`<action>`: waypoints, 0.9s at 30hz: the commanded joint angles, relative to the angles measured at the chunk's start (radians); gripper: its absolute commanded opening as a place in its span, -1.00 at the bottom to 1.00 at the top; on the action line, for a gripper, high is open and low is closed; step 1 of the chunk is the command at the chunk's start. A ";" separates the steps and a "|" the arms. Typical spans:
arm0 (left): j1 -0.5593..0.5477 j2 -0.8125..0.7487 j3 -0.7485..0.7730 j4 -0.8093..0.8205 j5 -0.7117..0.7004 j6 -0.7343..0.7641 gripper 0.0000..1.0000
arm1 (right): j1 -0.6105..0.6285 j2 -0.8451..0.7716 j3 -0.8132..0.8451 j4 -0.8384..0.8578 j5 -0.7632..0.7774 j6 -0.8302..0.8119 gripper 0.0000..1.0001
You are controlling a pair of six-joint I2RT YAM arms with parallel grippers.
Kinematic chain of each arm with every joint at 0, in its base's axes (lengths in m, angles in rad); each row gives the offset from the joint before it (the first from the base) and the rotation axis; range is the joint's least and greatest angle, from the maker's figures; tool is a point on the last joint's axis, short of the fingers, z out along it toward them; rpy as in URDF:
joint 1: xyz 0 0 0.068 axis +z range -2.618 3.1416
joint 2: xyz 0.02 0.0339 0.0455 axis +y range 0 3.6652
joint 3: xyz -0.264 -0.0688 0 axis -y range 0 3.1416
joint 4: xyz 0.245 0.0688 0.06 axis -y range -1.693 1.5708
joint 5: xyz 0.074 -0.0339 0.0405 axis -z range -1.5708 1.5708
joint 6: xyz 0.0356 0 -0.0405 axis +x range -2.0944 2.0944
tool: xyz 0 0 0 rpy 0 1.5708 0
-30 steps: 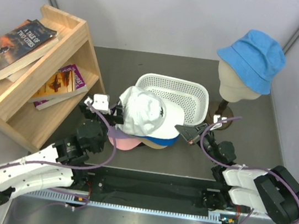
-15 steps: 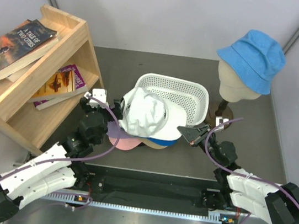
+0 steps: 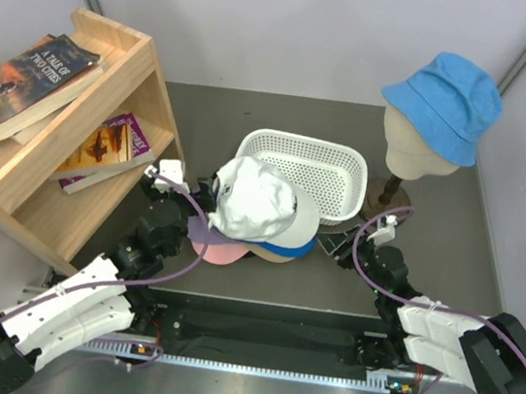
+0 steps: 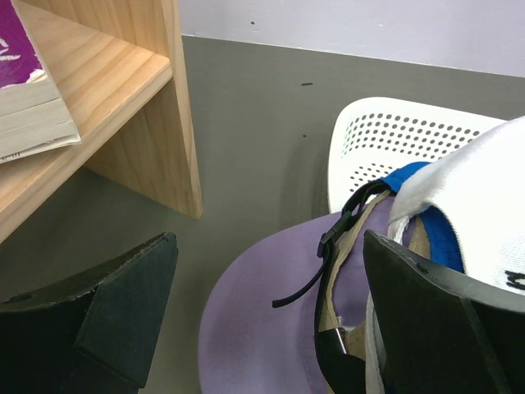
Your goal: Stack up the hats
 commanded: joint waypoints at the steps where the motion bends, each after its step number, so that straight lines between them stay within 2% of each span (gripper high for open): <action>1: 0.012 0.004 -0.023 0.001 0.015 -0.024 0.98 | -0.012 -0.004 -0.014 -0.061 0.050 -0.055 0.05; 4: 0.014 0.008 -0.020 -0.017 0.010 -0.033 0.98 | -0.010 -0.024 -0.005 -0.086 0.050 -0.067 0.11; 9: 0.015 -0.007 -0.003 -0.046 0.008 -0.047 0.98 | -0.009 -0.168 0.012 -0.216 0.116 -0.116 0.23; 13: 0.017 -0.013 0.069 -0.107 0.025 -0.059 0.98 | 0.008 -0.356 0.067 -0.490 0.192 -0.232 0.29; 17: 0.017 0.011 0.184 -0.224 0.033 -0.064 0.98 | 0.031 -0.555 0.177 -0.670 0.194 -0.383 0.31; 23: 0.018 0.068 0.382 -0.417 0.055 -0.042 0.98 | 0.045 -0.581 0.443 -0.920 0.166 -0.651 0.31; 27: 0.018 0.093 0.485 -0.476 0.073 0.022 0.98 | 0.045 -0.535 0.631 -0.986 0.169 -0.786 0.31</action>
